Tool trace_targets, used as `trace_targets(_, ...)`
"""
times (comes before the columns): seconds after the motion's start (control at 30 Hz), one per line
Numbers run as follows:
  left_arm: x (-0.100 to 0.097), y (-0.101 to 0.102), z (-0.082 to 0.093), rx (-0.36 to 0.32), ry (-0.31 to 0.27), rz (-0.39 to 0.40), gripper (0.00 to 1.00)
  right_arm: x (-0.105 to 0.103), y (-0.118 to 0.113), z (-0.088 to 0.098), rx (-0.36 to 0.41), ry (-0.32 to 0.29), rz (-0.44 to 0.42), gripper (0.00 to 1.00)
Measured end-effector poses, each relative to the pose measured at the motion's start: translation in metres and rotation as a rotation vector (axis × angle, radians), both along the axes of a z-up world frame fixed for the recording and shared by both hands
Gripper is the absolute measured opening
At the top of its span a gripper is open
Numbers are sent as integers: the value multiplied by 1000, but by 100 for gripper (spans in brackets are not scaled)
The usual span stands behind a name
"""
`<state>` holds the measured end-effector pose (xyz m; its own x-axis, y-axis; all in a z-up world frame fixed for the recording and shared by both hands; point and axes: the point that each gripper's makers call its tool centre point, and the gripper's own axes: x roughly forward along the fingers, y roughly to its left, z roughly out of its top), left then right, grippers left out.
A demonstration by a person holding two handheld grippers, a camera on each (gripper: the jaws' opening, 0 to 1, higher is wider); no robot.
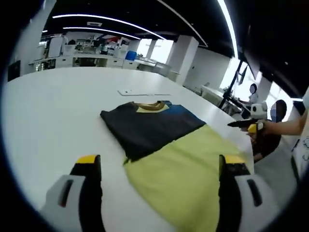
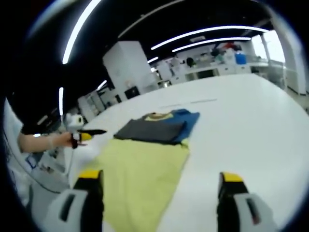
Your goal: Fold the garment on the visible template until the final outline fits inside the template.
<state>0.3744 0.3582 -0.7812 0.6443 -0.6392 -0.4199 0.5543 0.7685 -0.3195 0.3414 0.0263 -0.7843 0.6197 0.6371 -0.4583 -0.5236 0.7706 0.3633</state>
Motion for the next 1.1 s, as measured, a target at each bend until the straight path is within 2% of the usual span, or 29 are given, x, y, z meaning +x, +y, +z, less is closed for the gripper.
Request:
trace_targets(0.03,-5,-1,2,1,-3,1,99,0,-1,0,-1,-2,-1,99)
trace_targets(0.07,0,3,3,3,-7,3,99,0,-2,0,-2,-2,-4,99)
trace_targets(0.1,-3,3,4,4,-9,2,99,-2,-3,2,-1,-2,-6,99)
trace_targets(0.27,-33,4,8,20,-13,-3,99,-8,-6,5,2,-6,-16,99)
trace_targets(0.5,-55,6,15,13,-29,2,99,-15,-8,9,7,-17,-31,99)
trace_targets(0.63,-69,2,19,0,-27,-10,94,-23,-6,12,15,-21,-31,99)
trace_targets(0.83,-81,6,13,-10,-24,-14,92,-39,1,9,-4,-18,-8,99)
trace_targets(0.97,-94,6,5,5,1,-40,90,-47,2,6,-12,-13,-7,99)
trace_targets(1.1,-105,10,-5,9,29,-54,85,-58,3,-4,-62,-4,9,99)
